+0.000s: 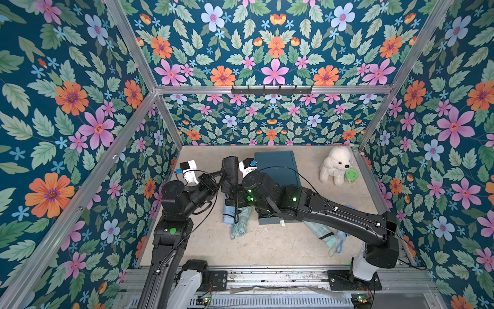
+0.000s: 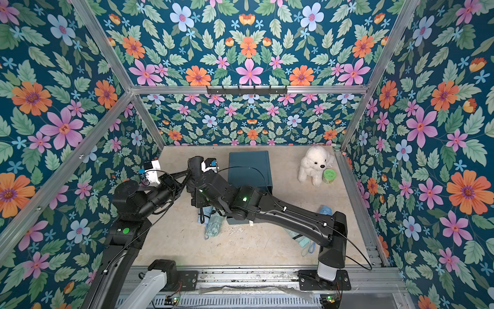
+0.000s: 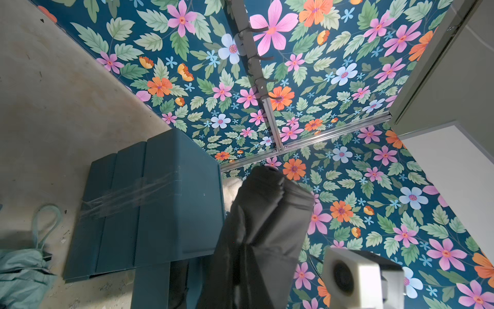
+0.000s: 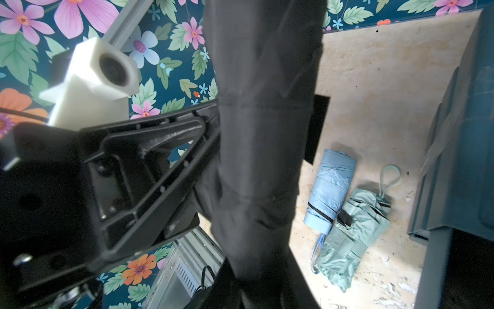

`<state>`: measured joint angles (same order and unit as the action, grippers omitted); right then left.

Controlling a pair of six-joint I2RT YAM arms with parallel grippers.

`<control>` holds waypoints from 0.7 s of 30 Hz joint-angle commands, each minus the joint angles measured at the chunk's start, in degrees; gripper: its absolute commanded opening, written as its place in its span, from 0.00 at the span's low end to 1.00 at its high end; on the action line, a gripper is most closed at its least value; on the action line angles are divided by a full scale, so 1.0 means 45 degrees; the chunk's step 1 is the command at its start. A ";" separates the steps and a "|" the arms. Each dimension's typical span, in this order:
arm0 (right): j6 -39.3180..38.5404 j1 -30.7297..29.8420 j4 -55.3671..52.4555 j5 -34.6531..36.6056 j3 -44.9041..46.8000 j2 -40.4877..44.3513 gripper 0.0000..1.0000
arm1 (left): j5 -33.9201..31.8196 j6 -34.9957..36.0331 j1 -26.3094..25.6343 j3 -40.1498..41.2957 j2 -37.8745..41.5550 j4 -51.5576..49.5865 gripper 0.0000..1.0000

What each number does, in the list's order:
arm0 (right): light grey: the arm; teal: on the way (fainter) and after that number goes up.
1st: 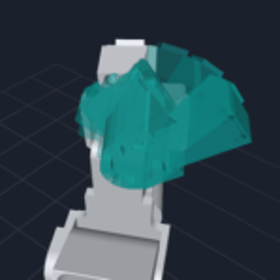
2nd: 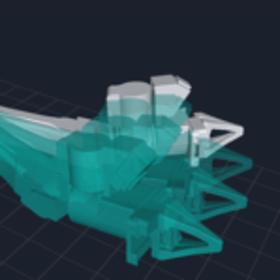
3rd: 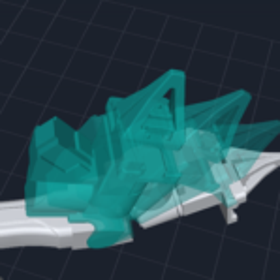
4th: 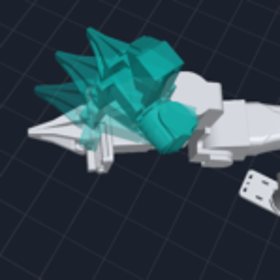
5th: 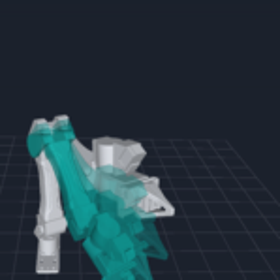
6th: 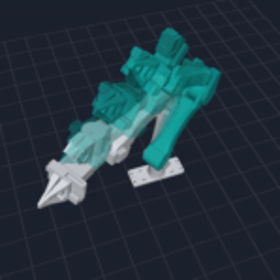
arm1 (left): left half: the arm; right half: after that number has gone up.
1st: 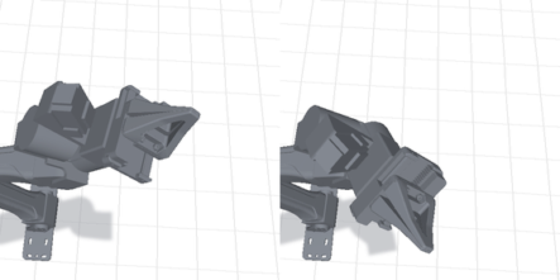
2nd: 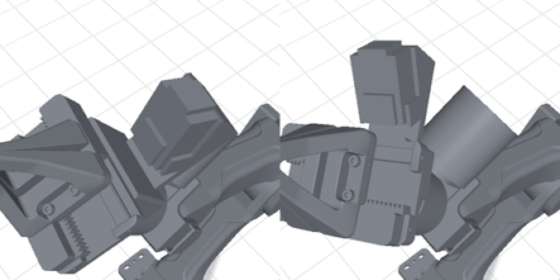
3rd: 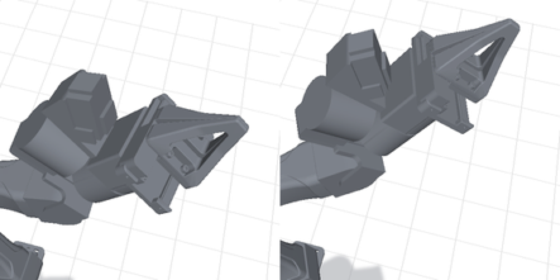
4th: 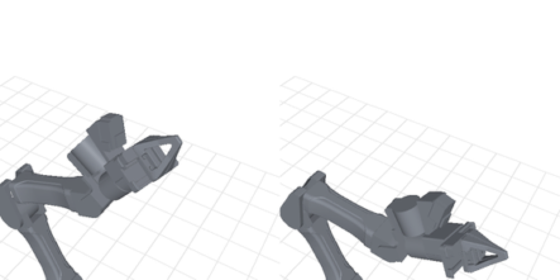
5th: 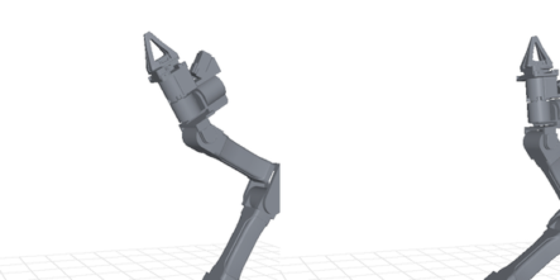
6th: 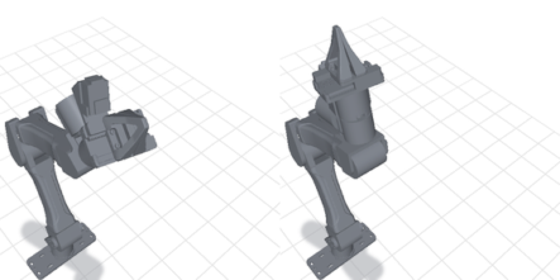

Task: Place the umbrella in the drawer by color
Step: Pick up the umbrella from the center of the board.

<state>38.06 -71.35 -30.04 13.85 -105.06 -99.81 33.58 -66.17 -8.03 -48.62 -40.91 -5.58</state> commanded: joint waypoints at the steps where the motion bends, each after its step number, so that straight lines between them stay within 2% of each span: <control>1: 0.0013 0.0036 0.0007 0.0271 -0.0104 0.0080 0.05 | 0.0198 0.0070 -0.0011 0.0014 0.0066 0.0749 0.00; 2: 0.0012 0.0038 -0.0045 0.0272 -0.0130 0.0120 0.00 | 0.0103 0.0176 -0.0011 0.0005 0.0066 0.0616 0.06; 5: 0.0062 0.0037 -0.0474 0.0375 -0.0203 0.0379 0.00 | -0.0273 0.0704 0.0001 -0.0042 0.0086 0.0168 0.44; 6: 0.0089 0.0036 -0.0726 0.0412 -0.0227 0.0554 0.00 | -0.0417 0.1004 -0.0002 -0.0100 0.0057 -0.0033 0.52; 8: 0.0196 0.0089 -0.1298 0.0364 -0.0240 0.0969 0.00 | -0.0784 0.1712 -0.0002 -0.0362 -0.0076 -0.0677 0.60; 11: 0.0643 0.0448 -0.2418 -0.0368 -0.0060 0.2292 0.00 | -0.1171 0.2757 -0.0012 -0.0620 -0.0526 -0.1428 0.66; 13: 0.1192 0.1136 -0.2744 -0.1940 0.0632 0.3248 0.00 | -0.1043 0.3166 -0.0012 -0.0505 -0.0907 -0.1588 0.66; 15: 0.2166 0.2220 -0.2503 -0.4475 0.2154 0.4528 0.00 | -0.0932 0.3471 -0.0130 -0.0250 -0.1266 -0.1591 0.65; 17: 0.2898 0.2976 -0.2329 -0.6197 0.3640 0.5666 0.00 | -0.1182 0.3737 -0.0446 -0.0015 -0.1479 -0.1559 0.67; 19: 0.3279 0.3347 -0.3150 -0.6670 0.4420 0.6483 0.00 | -0.1625 0.3881 -0.1055 0.0198 -0.1644 -0.1390 0.69; 21: 0.3637 0.3435 -0.4035 -0.6911 0.4939 0.7099 0.00 | -0.2397 0.3979 -0.2141 0.0389 -0.1863 -0.0989 0.70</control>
<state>50.24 -56.55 -45.39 -8.60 -84.79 -70.67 26.74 -51.11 -14.04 -47.48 -48.56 -12.51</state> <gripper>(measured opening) 0.180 0.700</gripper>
